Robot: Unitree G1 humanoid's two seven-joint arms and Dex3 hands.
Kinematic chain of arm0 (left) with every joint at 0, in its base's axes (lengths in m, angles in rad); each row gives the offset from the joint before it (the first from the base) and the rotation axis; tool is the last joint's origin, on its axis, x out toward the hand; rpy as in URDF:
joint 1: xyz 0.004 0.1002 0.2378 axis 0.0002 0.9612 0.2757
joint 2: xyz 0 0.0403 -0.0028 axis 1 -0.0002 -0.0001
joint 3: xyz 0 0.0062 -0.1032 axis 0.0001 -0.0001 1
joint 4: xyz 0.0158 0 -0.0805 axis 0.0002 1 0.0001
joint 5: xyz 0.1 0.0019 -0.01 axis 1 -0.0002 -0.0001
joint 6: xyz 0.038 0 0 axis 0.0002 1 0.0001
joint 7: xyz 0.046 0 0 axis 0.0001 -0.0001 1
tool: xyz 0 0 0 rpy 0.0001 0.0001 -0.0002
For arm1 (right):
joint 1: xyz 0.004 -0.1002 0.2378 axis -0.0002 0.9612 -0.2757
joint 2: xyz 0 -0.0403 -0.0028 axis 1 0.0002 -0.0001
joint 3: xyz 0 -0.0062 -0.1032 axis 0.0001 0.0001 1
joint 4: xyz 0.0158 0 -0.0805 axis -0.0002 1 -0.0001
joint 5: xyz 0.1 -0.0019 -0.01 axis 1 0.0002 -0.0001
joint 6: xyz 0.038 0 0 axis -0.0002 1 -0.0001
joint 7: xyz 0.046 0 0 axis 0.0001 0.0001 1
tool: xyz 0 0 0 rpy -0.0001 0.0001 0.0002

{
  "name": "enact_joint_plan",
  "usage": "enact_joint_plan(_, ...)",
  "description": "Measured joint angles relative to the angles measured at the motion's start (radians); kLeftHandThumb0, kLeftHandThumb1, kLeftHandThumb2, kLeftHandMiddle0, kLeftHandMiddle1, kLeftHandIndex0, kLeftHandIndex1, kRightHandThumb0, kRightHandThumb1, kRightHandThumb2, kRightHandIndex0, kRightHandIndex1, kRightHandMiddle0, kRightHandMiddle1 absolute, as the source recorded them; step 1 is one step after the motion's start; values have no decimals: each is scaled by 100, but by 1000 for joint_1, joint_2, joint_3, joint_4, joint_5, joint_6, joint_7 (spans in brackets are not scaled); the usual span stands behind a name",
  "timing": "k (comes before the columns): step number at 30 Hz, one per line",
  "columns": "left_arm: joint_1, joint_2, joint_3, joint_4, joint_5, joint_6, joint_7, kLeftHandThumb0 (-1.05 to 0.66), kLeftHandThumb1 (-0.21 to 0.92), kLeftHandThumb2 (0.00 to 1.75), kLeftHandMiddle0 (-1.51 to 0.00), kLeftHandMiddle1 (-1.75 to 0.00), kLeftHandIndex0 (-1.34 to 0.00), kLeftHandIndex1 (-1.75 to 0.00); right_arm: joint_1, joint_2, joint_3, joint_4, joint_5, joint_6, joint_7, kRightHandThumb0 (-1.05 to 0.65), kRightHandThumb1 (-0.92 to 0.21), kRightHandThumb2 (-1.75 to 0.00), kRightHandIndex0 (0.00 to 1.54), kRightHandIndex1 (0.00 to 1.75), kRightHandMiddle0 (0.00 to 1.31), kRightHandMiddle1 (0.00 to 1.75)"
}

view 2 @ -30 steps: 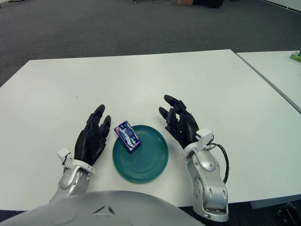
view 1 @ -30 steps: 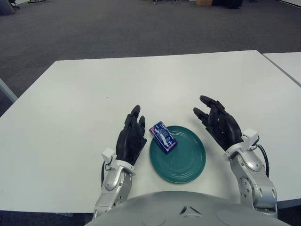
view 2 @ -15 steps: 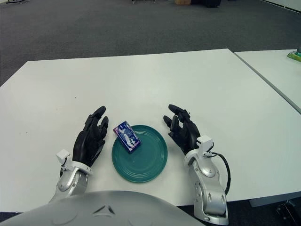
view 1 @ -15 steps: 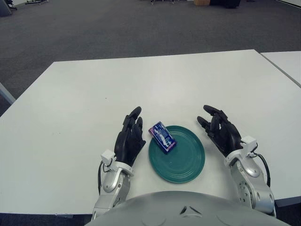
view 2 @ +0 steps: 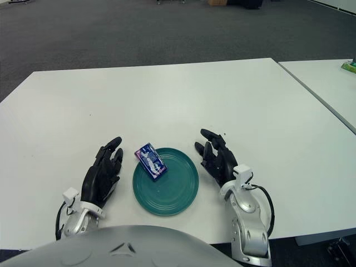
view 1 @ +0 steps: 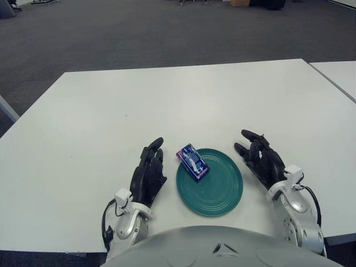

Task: Put the gum into the plate.

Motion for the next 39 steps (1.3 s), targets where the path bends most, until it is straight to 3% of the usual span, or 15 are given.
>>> enact_joint_plan(10,39,28,0,-8,42,-23,-3,-105,92,97,-18,-1,0,-58,23,3,49,7,-5,-73,1,-90,-92,-95,42,1,0,62)
enact_joint_plan(21,60,64,-2,-51,118,18,7,-105,92,104,-29,-3,0,-84,49,10,89,30,-14,-144,-14,-88,-92,-96,44,1,0,69)
enact_joint_plan(39,133,21,-44,-95,98,44,44,-104,92,107,-27,-1,0,-68,91,33,143,41,-35,-246,-75,-84,-92,-96,45,2,0,73)
